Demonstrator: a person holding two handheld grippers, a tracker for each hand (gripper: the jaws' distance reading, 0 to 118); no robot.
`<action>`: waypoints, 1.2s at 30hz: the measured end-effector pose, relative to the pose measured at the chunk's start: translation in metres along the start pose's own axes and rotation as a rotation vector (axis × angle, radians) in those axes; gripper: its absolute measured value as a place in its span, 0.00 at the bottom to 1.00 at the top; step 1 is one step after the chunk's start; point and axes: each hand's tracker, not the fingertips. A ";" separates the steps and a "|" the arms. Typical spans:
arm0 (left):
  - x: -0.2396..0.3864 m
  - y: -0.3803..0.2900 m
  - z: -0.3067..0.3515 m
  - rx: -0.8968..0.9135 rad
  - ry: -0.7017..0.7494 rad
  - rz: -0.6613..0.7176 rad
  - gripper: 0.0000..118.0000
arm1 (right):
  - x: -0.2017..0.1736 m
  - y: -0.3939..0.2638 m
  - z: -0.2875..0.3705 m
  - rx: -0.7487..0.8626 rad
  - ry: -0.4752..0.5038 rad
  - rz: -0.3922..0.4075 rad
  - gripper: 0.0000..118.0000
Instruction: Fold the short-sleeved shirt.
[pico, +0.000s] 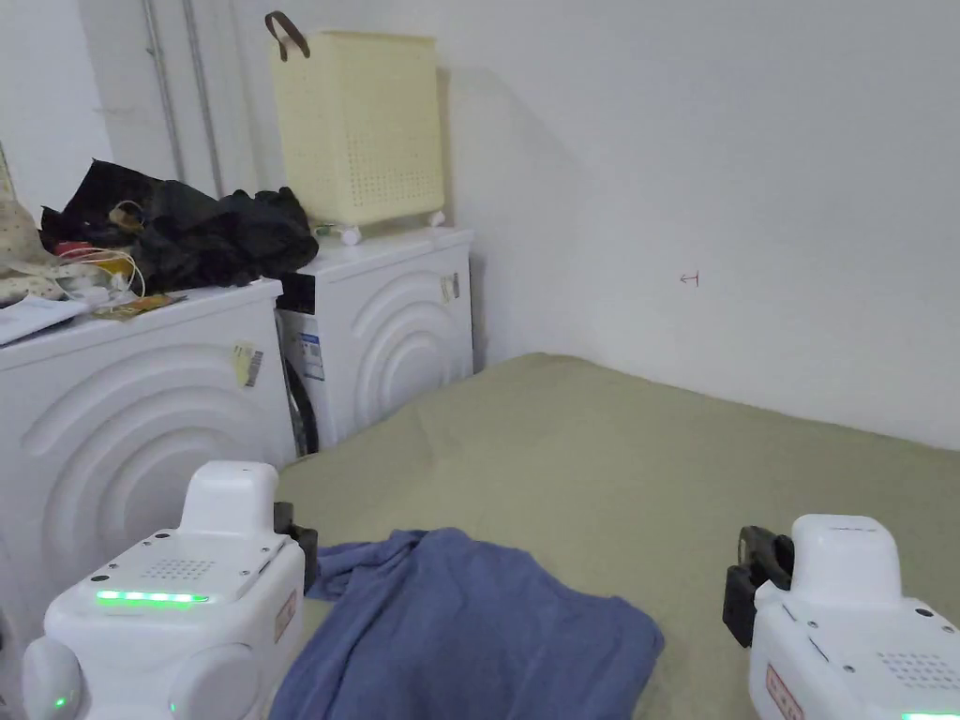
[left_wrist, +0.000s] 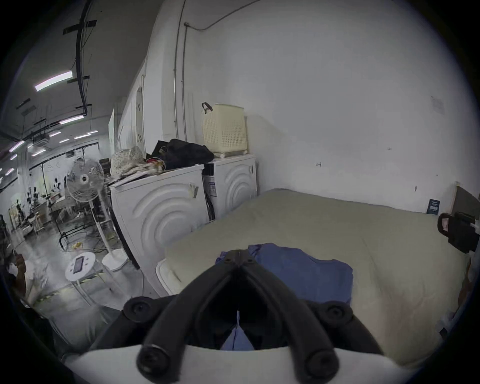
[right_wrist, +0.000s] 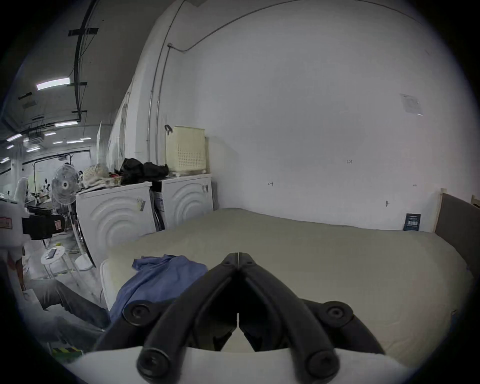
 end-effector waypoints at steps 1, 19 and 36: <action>0.003 -0.001 -0.006 -0.012 -0.014 0.005 0.00 | 0.002 -0.002 -0.003 -0.005 -0.001 0.004 0.00; 0.140 -0.116 -0.239 -0.571 -0.349 0.012 0.11 | 0.060 -0.100 -0.039 -0.271 -0.096 -0.015 0.00; 0.174 -0.109 -0.240 -0.638 -0.263 -0.203 0.00 | 0.110 -0.111 0.042 -0.338 -0.200 -0.054 0.00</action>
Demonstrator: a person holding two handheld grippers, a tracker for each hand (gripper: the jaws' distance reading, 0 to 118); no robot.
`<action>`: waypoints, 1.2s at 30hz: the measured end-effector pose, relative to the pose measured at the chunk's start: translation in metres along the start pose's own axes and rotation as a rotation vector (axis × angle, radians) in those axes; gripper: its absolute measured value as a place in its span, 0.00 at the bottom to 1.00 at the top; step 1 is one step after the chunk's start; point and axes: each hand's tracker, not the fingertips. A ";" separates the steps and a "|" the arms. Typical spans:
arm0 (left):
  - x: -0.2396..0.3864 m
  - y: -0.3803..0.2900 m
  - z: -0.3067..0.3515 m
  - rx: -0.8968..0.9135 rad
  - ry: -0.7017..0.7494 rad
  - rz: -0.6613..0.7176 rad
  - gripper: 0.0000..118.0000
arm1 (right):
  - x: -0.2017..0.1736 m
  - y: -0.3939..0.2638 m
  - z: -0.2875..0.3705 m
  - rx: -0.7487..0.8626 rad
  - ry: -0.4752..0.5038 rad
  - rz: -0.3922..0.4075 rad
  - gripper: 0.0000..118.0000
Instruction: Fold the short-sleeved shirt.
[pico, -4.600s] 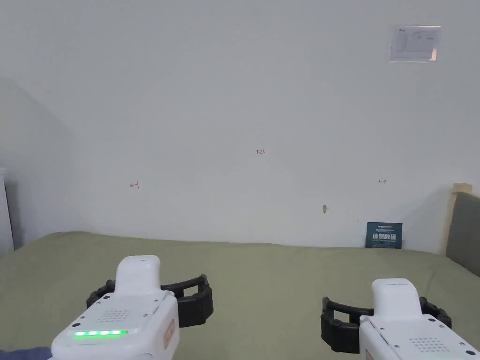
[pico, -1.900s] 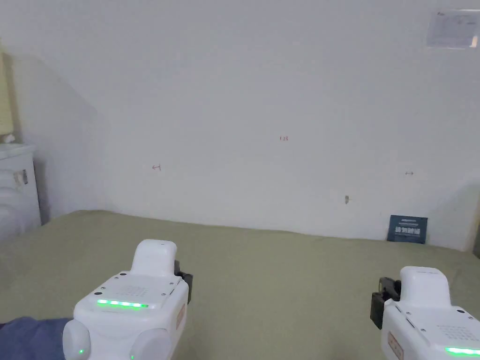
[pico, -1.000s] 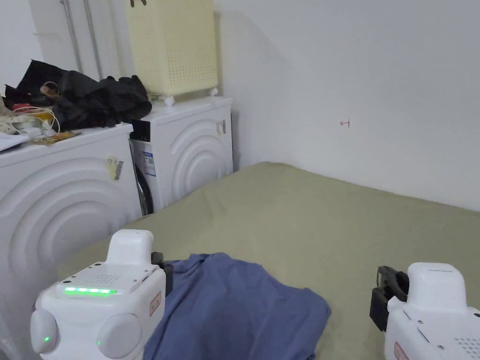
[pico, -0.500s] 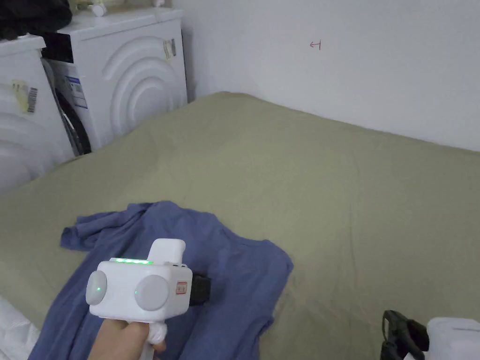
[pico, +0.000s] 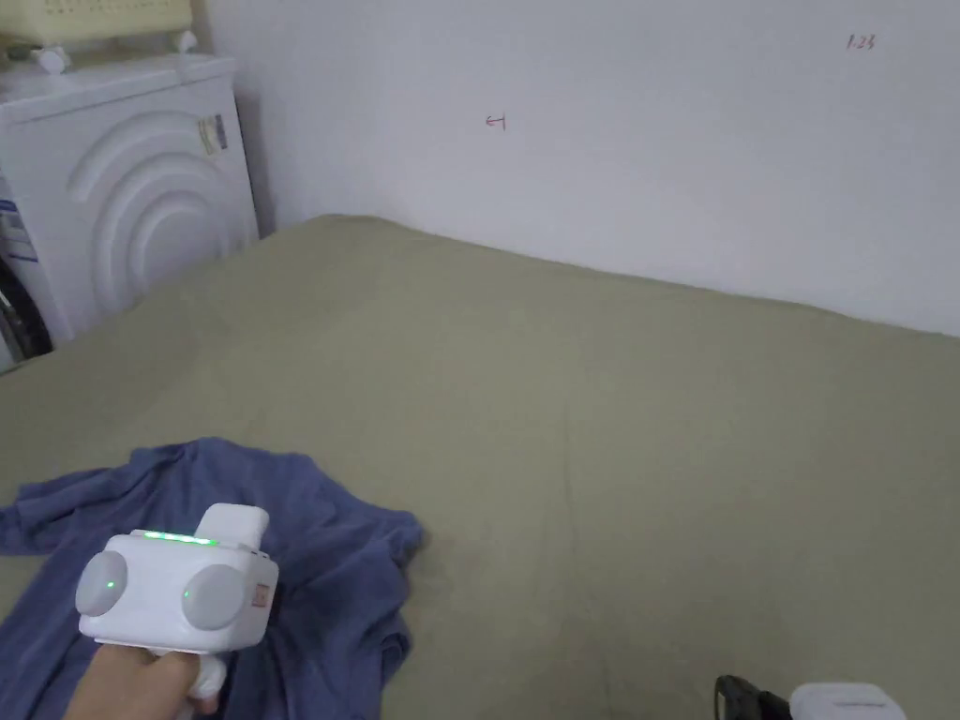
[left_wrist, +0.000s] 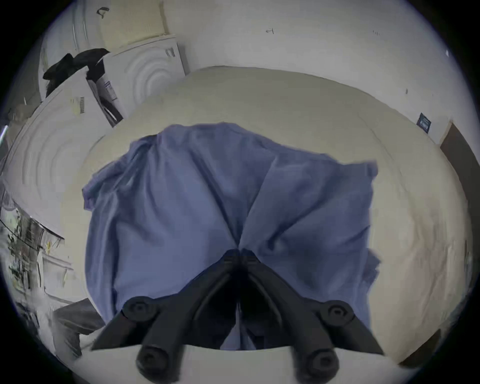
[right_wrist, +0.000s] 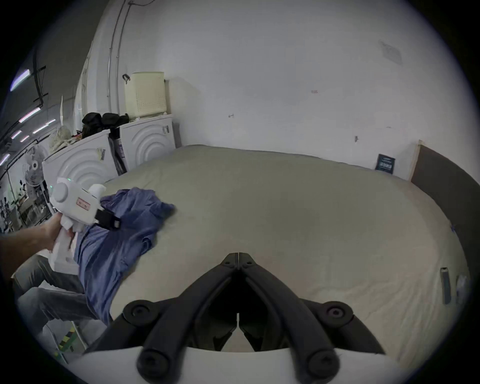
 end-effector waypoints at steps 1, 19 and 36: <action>-0.003 0.002 0.015 0.071 -0.013 0.001 0.00 | 0.009 0.000 0.011 0.018 -0.007 -0.004 0.00; 0.311 0.069 0.203 0.314 -0.557 -0.313 0.00 | 0.149 -0.046 0.160 0.054 -0.309 -0.119 0.00; 0.507 -0.016 0.058 -0.025 -0.630 -0.477 0.46 | 0.207 -0.082 0.136 -0.063 -0.401 -0.231 0.00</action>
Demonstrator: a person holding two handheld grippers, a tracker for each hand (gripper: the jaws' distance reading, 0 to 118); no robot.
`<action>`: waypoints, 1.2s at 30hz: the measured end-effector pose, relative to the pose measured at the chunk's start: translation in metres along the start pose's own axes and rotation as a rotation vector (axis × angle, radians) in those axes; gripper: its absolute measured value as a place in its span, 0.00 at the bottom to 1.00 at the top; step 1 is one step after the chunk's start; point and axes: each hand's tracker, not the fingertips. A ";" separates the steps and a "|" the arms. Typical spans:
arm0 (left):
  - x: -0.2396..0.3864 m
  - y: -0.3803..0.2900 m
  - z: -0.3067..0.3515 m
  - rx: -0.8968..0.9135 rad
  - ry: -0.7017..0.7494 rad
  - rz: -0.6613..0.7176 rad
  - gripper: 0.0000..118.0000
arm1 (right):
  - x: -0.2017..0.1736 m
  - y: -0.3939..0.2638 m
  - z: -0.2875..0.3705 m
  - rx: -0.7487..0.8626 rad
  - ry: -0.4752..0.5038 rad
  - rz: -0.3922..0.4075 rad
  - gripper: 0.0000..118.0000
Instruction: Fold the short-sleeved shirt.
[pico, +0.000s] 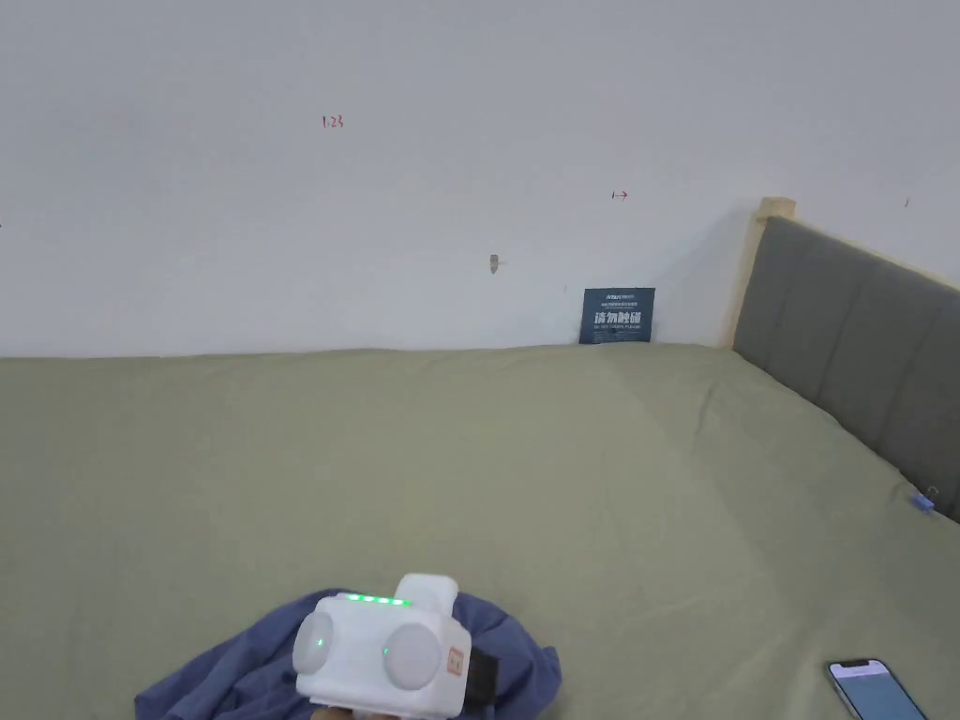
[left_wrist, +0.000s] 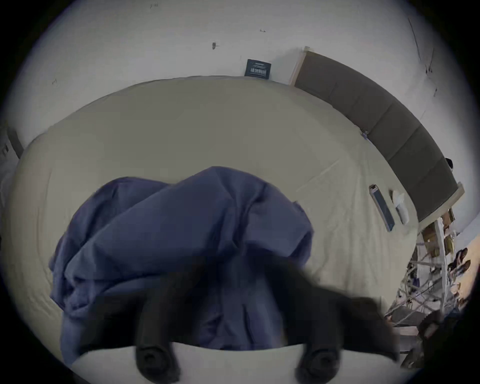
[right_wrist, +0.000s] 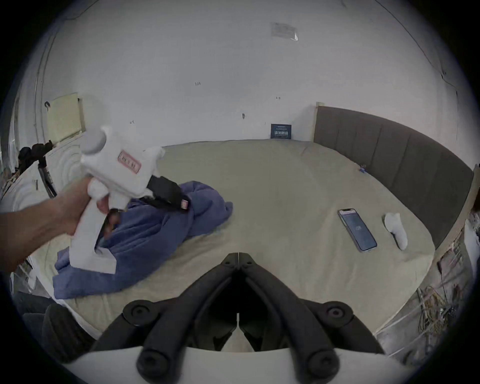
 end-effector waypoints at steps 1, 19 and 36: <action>-0.004 -0.003 0.005 0.007 0.012 0.004 0.79 | 0.000 0.000 -0.001 0.000 0.002 -0.003 0.00; -0.111 -0.222 0.378 0.660 0.449 0.153 0.00 | -0.056 0.032 0.076 0.242 0.070 0.009 0.00; -0.213 -0.230 0.306 0.236 0.299 0.336 0.00 | -0.094 0.027 0.073 0.214 0.121 0.052 0.00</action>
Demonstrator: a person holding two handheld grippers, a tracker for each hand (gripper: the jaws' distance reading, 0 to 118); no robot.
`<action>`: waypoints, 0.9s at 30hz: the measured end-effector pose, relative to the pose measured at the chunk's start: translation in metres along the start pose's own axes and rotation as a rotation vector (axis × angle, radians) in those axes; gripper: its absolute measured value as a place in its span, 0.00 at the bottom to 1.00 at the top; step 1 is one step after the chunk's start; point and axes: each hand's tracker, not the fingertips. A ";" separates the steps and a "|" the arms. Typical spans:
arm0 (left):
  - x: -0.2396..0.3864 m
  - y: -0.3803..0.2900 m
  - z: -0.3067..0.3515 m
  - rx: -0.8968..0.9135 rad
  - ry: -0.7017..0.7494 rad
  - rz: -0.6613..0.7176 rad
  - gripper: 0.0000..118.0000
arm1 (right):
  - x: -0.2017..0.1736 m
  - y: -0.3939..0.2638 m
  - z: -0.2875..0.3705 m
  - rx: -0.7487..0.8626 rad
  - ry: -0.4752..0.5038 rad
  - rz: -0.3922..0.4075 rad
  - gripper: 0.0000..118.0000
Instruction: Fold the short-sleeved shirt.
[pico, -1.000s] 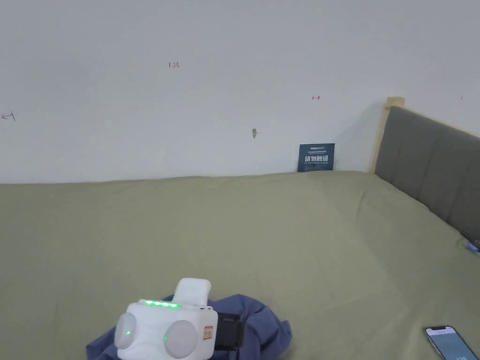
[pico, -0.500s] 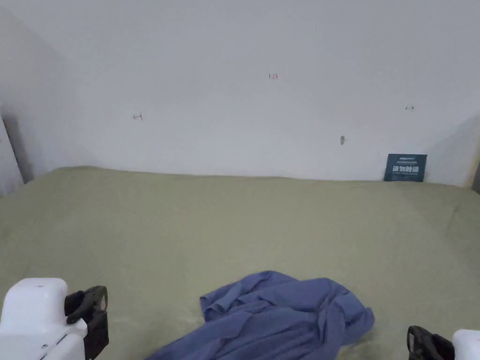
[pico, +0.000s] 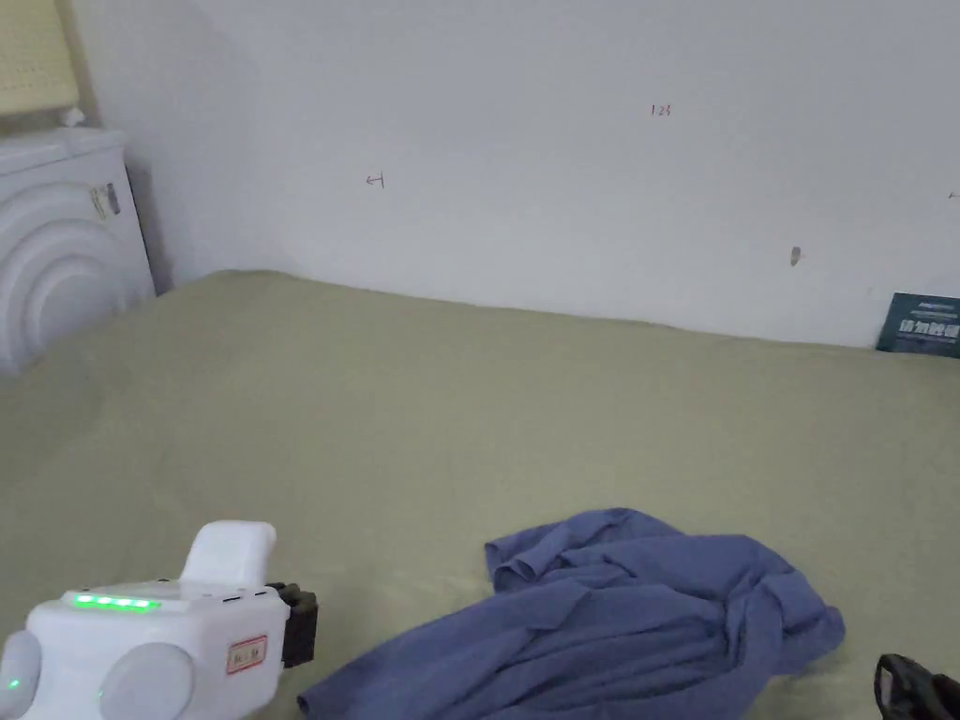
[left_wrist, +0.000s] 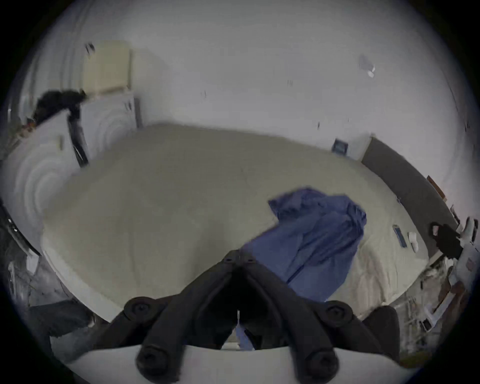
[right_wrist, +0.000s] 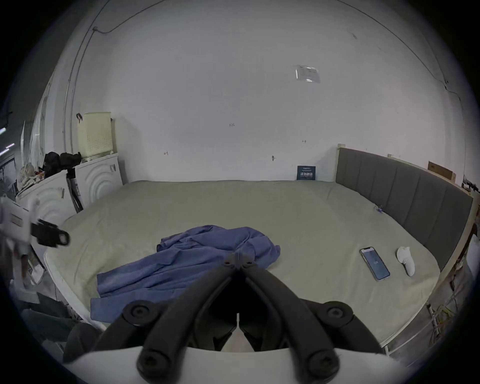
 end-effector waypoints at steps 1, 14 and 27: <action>-0.001 0.001 -0.017 -0.051 0.021 -0.037 0.00 | 0.000 -0.002 -0.002 -0.007 -0.001 0.001 0.00; 0.000 -0.019 -0.141 -0.325 0.153 -0.100 0.69 | 0.021 -0.031 -0.040 -0.170 -0.024 0.038 0.00; -0.018 -0.019 -0.137 -0.256 0.045 -0.039 0.02 | 0.104 0.005 -0.211 -0.366 -0.059 -0.039 0.00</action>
